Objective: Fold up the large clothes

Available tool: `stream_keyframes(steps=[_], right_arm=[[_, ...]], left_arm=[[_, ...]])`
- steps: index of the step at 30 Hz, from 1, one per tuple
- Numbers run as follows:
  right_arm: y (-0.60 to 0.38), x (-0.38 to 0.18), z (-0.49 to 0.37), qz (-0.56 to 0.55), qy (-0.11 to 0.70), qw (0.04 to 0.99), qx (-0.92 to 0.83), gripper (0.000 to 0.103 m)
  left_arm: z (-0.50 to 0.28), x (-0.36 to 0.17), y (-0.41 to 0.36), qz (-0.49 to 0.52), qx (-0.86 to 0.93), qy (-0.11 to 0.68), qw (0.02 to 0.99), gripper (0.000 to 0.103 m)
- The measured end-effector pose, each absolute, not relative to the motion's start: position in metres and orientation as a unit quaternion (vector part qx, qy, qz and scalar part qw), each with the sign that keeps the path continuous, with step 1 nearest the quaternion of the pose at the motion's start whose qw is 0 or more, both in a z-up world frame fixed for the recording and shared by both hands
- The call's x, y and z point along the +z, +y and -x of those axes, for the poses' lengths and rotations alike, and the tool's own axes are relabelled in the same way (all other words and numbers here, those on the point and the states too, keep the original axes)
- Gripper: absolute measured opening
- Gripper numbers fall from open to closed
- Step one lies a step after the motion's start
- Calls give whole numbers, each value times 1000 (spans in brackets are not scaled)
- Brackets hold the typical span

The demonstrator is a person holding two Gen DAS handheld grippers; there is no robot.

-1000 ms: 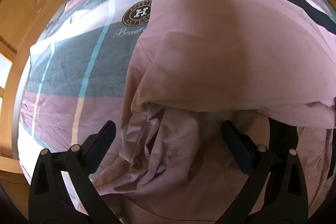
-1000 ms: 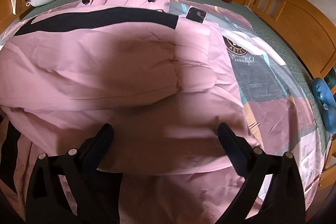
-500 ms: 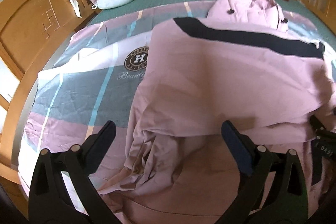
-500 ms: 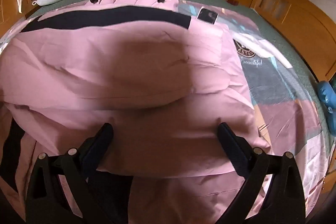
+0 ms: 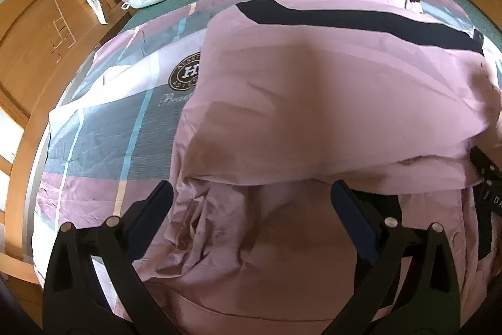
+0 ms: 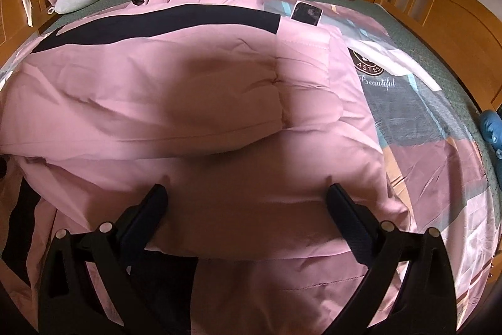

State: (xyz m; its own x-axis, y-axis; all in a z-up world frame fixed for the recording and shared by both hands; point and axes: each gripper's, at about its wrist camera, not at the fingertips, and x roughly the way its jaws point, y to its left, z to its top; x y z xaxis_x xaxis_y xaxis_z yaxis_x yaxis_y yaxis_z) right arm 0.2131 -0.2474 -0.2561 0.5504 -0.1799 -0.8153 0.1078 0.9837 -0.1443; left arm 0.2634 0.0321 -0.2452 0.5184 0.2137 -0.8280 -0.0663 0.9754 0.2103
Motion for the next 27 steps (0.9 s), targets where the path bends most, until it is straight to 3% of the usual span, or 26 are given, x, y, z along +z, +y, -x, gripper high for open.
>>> stream_keyframes(steps=[8, 17, 23, 27], right_arm=[[-249, -249, -210, 30, 461, 883, -82, 102], [-258, -177, -176, -43, 316, 944, -79, 102], [-221, -173, -234, -10, 357, 934, -34, 102], [-200, -218, -280, 49, 438, 897, -33, 102]], left_arm=[[-260, -245, 25, -95, 75, 477, 871, 101], [-266, -262, 22, -91, 63, 525, 844, 101], [-265, -258, 27, -87, 59, 524, 845, 101], [-264, -242, 32, -79, 56, 498, 862, 101]])
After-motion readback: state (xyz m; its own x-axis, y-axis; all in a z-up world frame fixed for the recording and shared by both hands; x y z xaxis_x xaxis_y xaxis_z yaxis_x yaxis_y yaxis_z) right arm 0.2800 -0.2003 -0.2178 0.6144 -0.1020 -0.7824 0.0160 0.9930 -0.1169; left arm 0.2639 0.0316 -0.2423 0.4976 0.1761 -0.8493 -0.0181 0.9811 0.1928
